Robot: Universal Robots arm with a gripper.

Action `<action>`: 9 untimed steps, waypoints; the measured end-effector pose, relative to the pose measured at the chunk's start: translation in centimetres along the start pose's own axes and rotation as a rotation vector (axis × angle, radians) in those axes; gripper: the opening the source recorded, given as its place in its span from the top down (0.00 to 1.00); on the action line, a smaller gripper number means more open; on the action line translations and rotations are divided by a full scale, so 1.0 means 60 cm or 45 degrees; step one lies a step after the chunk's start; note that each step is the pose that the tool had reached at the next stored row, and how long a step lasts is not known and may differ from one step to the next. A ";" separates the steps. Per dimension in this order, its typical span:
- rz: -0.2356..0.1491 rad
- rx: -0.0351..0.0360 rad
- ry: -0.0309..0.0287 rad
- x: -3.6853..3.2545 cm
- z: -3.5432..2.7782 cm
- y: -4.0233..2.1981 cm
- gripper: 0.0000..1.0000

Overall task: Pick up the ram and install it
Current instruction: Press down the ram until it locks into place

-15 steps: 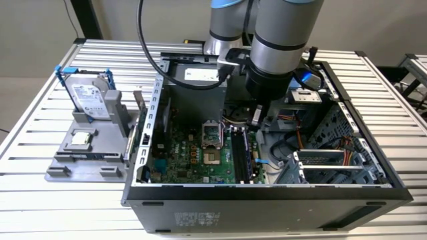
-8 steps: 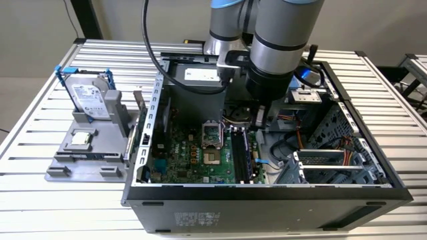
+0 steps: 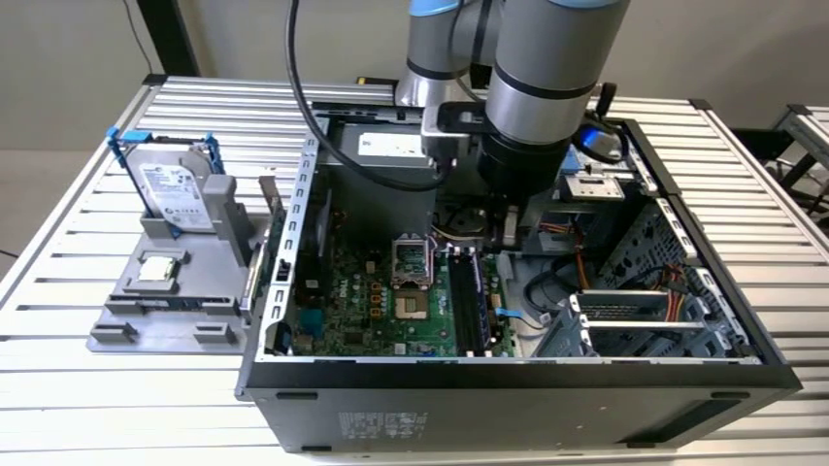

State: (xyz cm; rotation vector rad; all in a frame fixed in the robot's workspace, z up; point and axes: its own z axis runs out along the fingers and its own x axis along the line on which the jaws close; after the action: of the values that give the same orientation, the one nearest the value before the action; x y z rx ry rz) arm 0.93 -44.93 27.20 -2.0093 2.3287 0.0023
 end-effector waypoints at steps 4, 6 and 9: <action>-0.041 0.0016 -0.0022 0.000 0.000 0.000 1.00; -0.043 0.0011 -0.0024 0.000 0.002 0.000 1.00; -0.043 -0.0073 0.0084 0.001 0.004 0.000 1.00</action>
State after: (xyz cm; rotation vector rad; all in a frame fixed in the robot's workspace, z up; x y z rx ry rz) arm 0.93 -44.98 26.96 -2.0538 2.3012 0.0007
